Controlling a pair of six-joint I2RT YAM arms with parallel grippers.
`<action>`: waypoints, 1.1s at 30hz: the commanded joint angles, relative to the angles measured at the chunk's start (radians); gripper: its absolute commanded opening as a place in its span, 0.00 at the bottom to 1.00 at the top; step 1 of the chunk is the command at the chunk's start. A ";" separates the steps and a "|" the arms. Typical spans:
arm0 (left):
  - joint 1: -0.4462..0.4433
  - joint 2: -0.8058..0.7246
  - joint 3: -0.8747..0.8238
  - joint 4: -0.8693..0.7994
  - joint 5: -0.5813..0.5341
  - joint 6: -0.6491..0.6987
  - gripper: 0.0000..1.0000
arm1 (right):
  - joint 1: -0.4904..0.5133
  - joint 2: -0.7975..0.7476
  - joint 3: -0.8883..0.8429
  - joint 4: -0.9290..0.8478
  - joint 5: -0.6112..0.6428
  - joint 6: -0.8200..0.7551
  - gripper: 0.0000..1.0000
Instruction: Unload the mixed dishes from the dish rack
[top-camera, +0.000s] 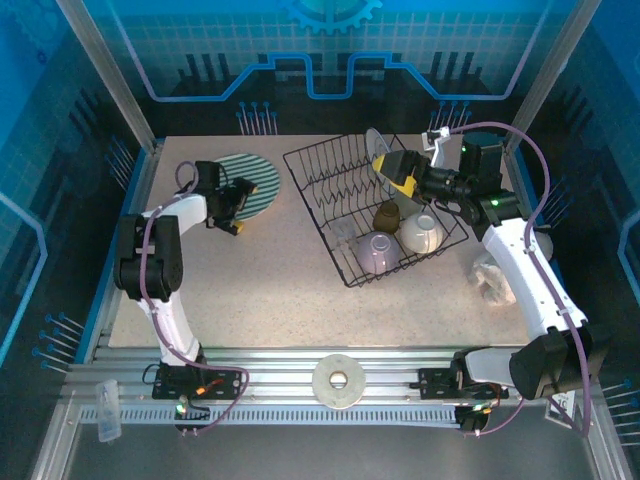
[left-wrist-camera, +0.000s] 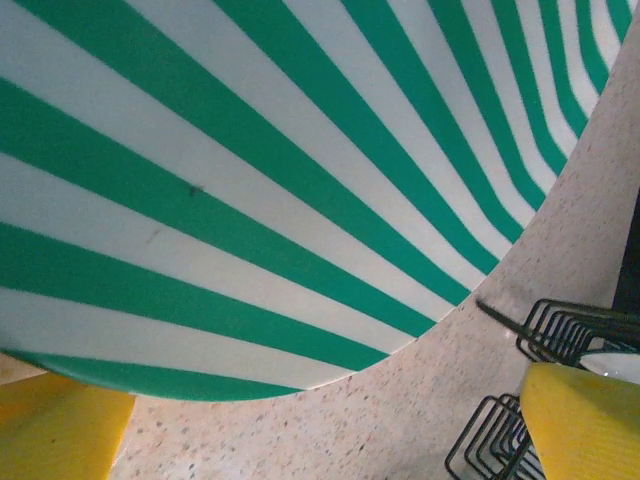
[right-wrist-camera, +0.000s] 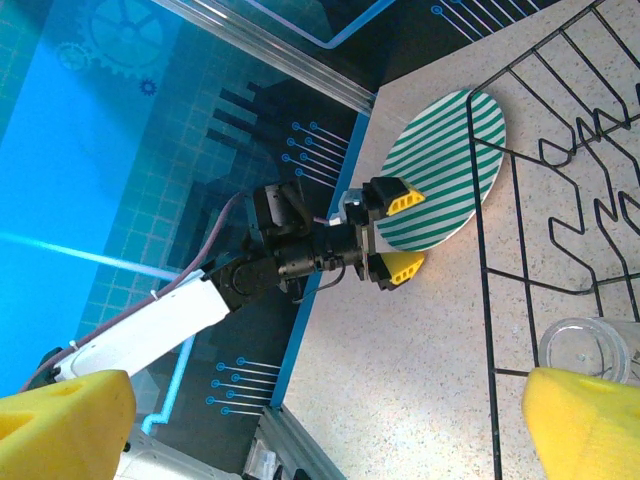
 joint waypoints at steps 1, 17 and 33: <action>0.026 0.021 0.043 -0.011 -0.022 -0.007 0.99 | 0.005 -0.025 -0.006 -0.014 -0.025 -0.021 1.00; 0.019 -0.197 -0.134 -0.029 -0.011 -0.010 0.99 | -0.007 0.003 0.027 -0.103 0.056 -0.094 1.00; -0.049 -0.550 -0.195 -0.206 0.193 0.192 0.99 | 0.023 0.085 0.228 -0.462 0.528 -0.339 0.99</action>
